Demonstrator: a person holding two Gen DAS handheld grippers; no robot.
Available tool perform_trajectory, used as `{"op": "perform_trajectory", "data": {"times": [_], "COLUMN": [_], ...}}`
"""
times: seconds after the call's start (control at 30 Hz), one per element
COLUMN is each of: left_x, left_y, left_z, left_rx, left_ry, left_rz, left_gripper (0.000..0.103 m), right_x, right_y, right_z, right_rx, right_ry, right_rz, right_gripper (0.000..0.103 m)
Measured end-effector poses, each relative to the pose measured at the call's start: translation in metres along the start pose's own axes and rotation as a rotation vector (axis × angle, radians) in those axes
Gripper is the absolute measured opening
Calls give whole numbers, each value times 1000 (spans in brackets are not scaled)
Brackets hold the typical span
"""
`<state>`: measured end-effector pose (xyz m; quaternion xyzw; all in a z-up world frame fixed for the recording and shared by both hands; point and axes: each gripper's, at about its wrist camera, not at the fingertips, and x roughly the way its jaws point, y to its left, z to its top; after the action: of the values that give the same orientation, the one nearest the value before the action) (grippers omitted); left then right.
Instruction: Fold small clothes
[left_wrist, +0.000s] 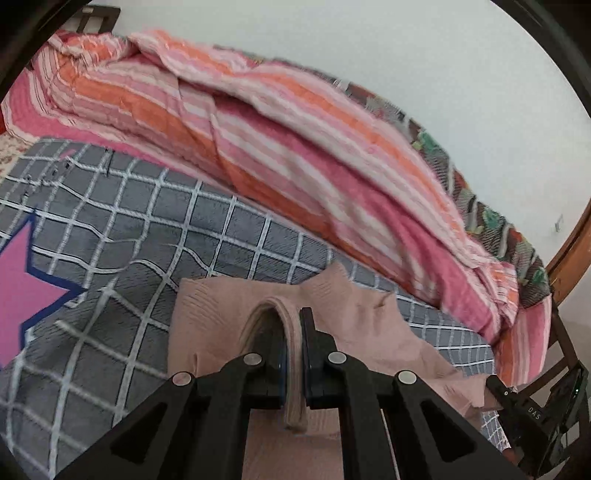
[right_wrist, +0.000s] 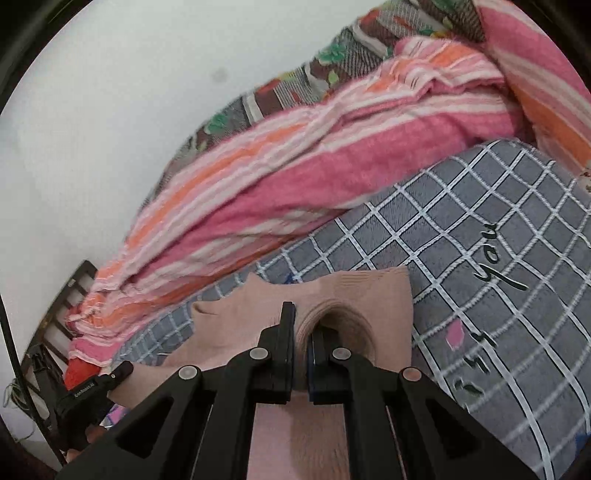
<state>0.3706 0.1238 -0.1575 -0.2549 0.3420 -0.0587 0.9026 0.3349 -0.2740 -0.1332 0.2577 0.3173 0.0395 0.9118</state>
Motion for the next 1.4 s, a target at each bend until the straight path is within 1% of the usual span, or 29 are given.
{"op": "perform_trajectory", "data": {"times": [0.03,0.07,0.1,0.13,0.17,0.2,0.23,0.27,0.3,0.37,0.43,0.53,0.6,0.73,0.83,1.0,1.13,1.17,1.23,1.3,1.4], "left_x": [6,13,17,19,18,17,14,11,7,-1,-4,-14,-21,-49,-71,-91,-94,-88,-80,-75,-68], "left_y": [1,3,6,8,10,10,9,8,8,7,7,2,-1,-7,-7,-1,13,19,25,30,34], "left_z": [1,1,0,-1,-1,-2,-3,-5,-8,-15,-18,-27,-33,-50,-68,-96,-115,-117,-118,-115,-113], "left_rx": [0,-4,-15,-30,-43,-40,-25,-13,-2,19,18,31,37,52,54,57,43,24,-21,-62,-100], "left_ry": [10,27,42,52,59,61,54,39,16,3,4,7,0,-17,-39,-7,32,69,108,116,106], "left_rz": [7,10,-2,-9,-11,-7,2,4,-6,-8,1,12,14,18,8,20,33,18,-17,-47,-68], "left_gripper": [7,7,8,9,19,27,46,61,63,63,63,63,63,63,64,64,64,64,64,64,64], "right_x": [4,8,10,10,10,10,8,6,5,-1,-9,-21,-29,-49,-62,-83,-84,-80,-72,-68,-59], "right_y": [-1,-1,-1,-1,0,1,2,2,1,-2,-4,0,5,6,5,-4,-13,-16,-20,-22,-29], "right_z": [0,-1,-3,-5,-7,-10,-13,-16,-18,-25,-30,-35,-39,-56,-69,-94,-110,-113,-113,-111,-107], "right_rx": [-1,-11,-24,-35,-55,-80,-93,-101,-102,-98,-102,-147,-170,-193,-208,-207,-203,-194,-154,-118,-37], "right_ry": [2,6,9,6,9,18,17,19,29,52,48,48,61,93,102,141,196,213,244,245,245], "right_rz": [-4,6,30,42,42,35,36,39,39,52,57,20,13,22,5,8,4,-2,0,22,47], "right_gripper": [5,10,11,19,40,50,55,55,55,55,55,55,55,55,56,56,56,56,56,56,58]}}
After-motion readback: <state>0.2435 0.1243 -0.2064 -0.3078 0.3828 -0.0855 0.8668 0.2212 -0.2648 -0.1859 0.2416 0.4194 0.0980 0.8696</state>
